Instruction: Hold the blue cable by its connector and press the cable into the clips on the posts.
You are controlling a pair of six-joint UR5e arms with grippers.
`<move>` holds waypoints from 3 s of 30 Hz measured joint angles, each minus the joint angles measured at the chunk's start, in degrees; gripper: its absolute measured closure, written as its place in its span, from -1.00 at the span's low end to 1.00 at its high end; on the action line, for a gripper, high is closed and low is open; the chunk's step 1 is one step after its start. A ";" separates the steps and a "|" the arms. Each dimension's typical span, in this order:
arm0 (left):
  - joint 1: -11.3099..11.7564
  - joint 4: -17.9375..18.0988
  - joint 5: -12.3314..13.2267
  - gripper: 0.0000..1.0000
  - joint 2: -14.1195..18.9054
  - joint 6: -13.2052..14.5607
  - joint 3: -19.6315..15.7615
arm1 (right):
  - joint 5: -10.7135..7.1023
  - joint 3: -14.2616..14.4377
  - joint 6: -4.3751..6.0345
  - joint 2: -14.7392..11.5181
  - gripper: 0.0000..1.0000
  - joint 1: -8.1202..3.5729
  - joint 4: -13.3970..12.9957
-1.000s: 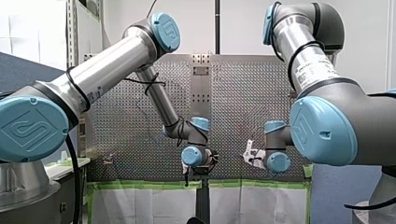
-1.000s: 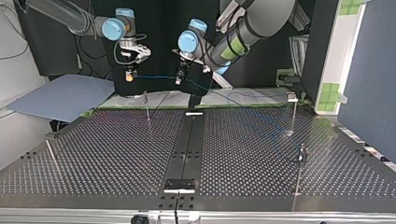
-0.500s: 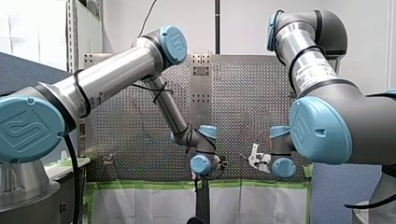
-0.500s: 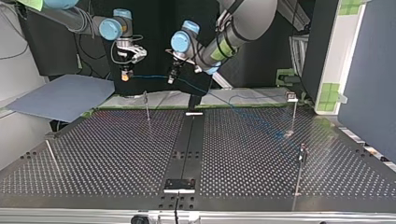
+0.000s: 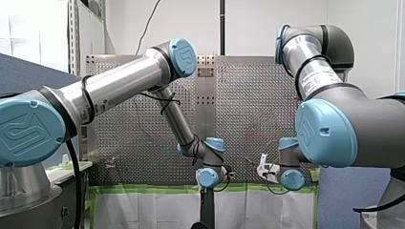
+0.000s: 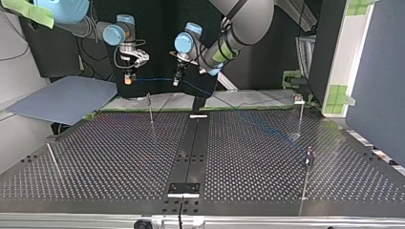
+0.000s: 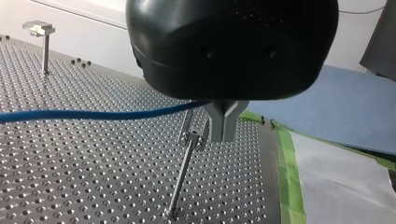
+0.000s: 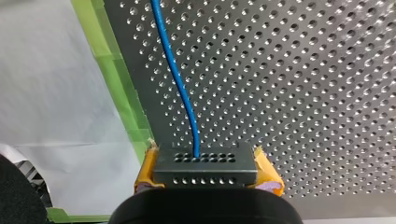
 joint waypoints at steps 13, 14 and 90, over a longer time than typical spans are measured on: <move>-0.69 1.51 -2.09 1.00 -0.05 1.42 0.02 | -3.09 -5.00 2.73 0.54 1.00 -3.71 0.58; -0.81 1.82 -2.56 1.00 -0.05 1.59 0.06 | -3.43 -5.19 2.91 0.58 1.00 -4.10 0.58; 0.44 -5.97 -3.64 1.00 -10.95 0.84 24.77 | -12.93 -9.59 -1.18 5.06 1.00 -10.52 2.34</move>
